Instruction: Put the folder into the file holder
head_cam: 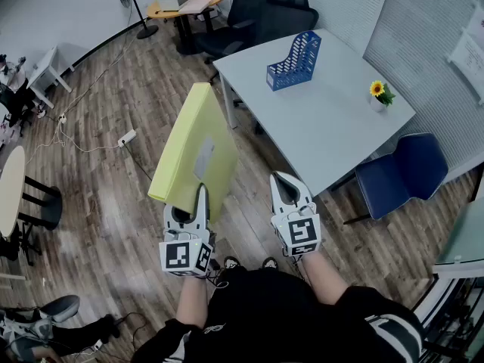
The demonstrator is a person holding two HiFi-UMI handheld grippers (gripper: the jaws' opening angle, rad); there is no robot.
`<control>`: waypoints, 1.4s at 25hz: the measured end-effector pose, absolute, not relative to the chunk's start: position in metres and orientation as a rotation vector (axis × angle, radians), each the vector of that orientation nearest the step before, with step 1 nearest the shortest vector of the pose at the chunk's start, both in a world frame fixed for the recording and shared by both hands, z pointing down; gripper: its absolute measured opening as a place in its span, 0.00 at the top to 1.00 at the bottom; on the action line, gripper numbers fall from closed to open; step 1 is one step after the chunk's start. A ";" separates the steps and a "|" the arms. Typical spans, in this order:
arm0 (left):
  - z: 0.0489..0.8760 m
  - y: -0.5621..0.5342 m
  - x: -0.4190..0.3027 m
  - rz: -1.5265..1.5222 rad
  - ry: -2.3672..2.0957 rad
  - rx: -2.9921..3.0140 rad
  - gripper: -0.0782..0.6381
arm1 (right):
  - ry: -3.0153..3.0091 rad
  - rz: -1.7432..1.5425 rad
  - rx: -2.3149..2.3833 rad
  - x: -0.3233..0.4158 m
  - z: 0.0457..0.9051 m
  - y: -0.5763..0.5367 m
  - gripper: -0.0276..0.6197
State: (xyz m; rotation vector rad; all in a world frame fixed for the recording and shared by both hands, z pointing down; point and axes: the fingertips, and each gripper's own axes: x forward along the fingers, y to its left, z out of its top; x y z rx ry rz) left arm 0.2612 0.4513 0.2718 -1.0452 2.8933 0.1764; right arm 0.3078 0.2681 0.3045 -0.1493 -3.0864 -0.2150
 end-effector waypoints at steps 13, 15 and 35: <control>0.278 0.496 0.230 0.239 2.853 -1.137 0.69 | -3.050 -0.174 -0.072 0.284 0.327 0.314 0.95; 0.283 0.504 0.221 0.236 2.848 -1.159 0.69 | -3.057 -0.159 -0.063 0.275 0.330 0.324 0.95; 0.283 0.494 0.080 0.224 2.850 -1.102 0.69 | -3.043 -0.193 -0.176 0.125 0.339 0.311 0.95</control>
